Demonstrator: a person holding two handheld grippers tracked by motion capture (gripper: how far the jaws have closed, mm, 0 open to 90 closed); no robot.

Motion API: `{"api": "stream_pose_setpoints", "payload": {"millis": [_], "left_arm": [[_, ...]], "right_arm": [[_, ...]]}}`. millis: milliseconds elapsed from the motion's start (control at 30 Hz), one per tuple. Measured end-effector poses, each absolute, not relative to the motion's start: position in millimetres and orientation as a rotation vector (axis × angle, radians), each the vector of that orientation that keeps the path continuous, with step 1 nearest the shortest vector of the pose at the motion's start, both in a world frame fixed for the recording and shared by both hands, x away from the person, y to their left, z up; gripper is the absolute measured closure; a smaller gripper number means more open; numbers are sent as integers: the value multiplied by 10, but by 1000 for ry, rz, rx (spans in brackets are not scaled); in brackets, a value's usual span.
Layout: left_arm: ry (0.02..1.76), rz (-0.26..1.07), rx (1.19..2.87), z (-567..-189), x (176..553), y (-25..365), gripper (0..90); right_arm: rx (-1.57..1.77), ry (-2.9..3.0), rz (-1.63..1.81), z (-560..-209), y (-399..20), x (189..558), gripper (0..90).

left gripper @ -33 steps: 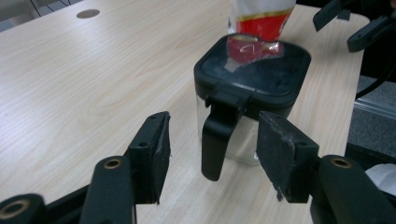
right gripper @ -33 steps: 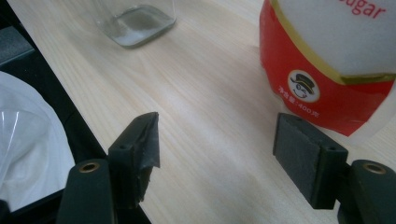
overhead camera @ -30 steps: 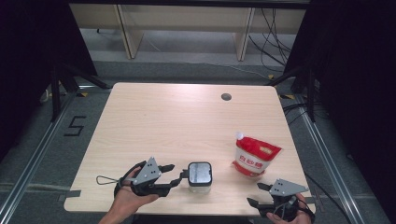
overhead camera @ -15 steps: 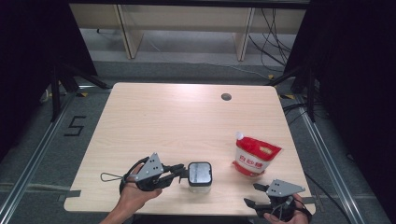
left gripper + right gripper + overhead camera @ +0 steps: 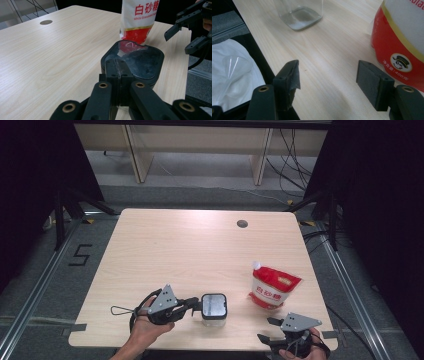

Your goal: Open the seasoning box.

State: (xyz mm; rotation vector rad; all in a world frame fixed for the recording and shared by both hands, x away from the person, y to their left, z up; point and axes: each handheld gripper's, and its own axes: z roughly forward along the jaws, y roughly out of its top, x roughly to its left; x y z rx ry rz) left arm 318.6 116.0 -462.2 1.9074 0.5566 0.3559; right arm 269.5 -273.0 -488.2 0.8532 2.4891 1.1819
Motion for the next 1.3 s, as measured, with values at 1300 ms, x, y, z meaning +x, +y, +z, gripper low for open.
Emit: {"api": "stream_pose_setpoints", "payload": {"millis": [1300], "left_arm": [[542, 359, 1892, -4676, 3210, 1155, 883]], "right_arm": [[818, 2501, 1227, -4867, -2649, 2676, 401]]}}
